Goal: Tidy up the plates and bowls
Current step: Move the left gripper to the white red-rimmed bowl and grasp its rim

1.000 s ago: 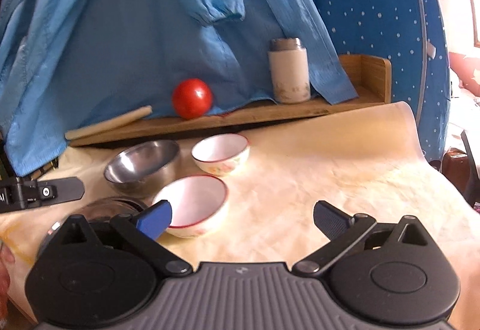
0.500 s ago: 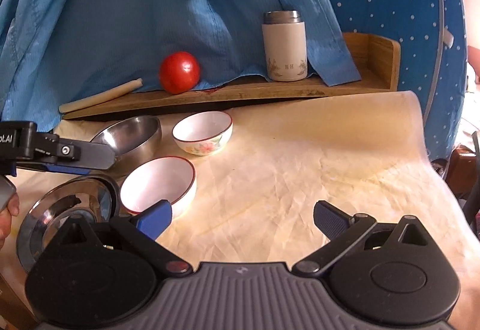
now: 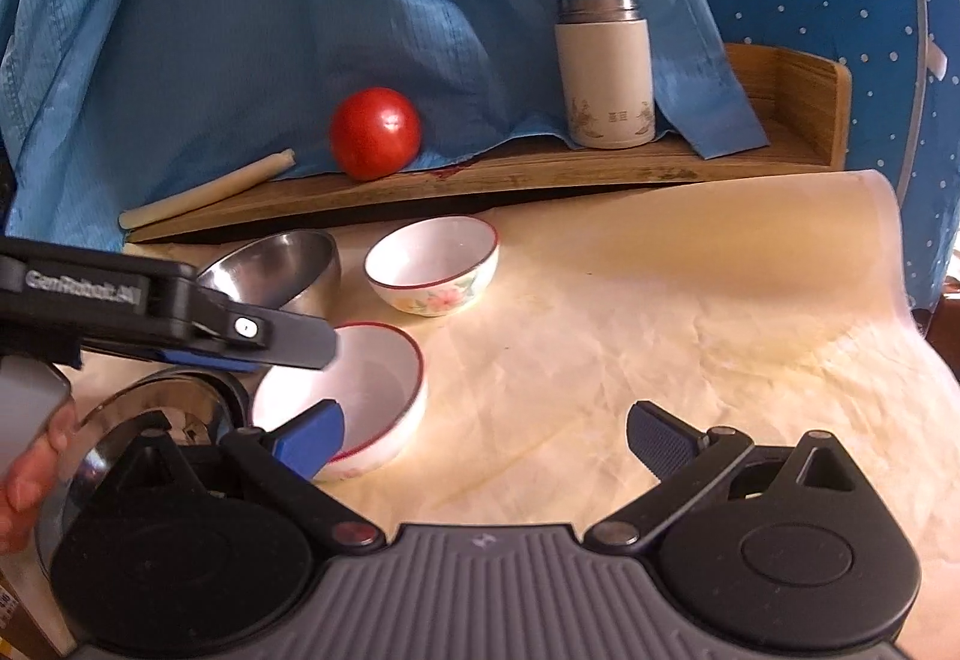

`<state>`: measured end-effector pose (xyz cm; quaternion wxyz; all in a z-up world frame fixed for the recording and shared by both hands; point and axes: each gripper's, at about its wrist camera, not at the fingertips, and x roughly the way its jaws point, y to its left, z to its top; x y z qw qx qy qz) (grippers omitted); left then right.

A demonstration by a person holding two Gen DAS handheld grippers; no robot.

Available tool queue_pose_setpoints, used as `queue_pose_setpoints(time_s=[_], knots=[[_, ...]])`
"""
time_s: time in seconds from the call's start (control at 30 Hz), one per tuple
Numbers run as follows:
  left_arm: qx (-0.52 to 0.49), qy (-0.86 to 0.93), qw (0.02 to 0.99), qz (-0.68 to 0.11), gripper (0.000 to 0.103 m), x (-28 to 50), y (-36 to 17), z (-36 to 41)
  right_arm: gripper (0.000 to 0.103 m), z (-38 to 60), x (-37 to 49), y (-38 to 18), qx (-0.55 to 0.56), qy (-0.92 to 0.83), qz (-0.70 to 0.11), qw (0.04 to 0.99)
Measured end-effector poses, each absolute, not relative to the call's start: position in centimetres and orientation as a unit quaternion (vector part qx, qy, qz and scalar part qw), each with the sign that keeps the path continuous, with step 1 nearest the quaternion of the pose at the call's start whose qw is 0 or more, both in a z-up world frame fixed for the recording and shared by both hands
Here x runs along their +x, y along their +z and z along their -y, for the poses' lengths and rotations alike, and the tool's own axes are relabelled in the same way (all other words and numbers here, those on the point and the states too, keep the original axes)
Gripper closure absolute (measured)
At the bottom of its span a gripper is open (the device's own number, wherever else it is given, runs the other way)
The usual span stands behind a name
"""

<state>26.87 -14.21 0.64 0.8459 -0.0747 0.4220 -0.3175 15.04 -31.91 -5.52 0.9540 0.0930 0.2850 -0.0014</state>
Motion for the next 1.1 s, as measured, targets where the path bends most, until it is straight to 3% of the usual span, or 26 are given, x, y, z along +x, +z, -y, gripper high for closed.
queue_pose_setpoints(time_s=[0.17,0.33,0.63,0.83,1.0,1.1], knots=[[-0.067,-0.306,0.848,-0.428,0.045,27.4,0.2,14.5,0.002,31.3,15.7,-5.7,0.101,0.005,-0.287,0.952],[-0.066,-0.297,0.850,-0.431,0.056,27.6,-0.1,14.4,0.014,31.0,16.1,-6.1,0.115,0.009,-0.293,0.949],[-0.054,-0.293,0.848,-0.437,0.066,27.8,-0.7,14.5,0.024,30.8,16.5,-6.7,0.136,0.021,-0.303,0.943],[-0.052,-0.288,0.849,-0.440,0.074,27.9,-1.0,14.5,0.039,30.8,16.4,-6.7,0.156,0.028,-0.306,0.939],[-0.048,-0.279,0.852,-0.440,0.082,27.9,-1.0,14.5,0.058,30.7,16.4,-6.8,0.182,0.041,-0.308,0.933],[-0.046,-0.277,0.855,-0.437,0.084,27.7,-0.9,14.5,0.065,30.9,16.4,-7.0,0.208,0.051,-0.310,0.926]])
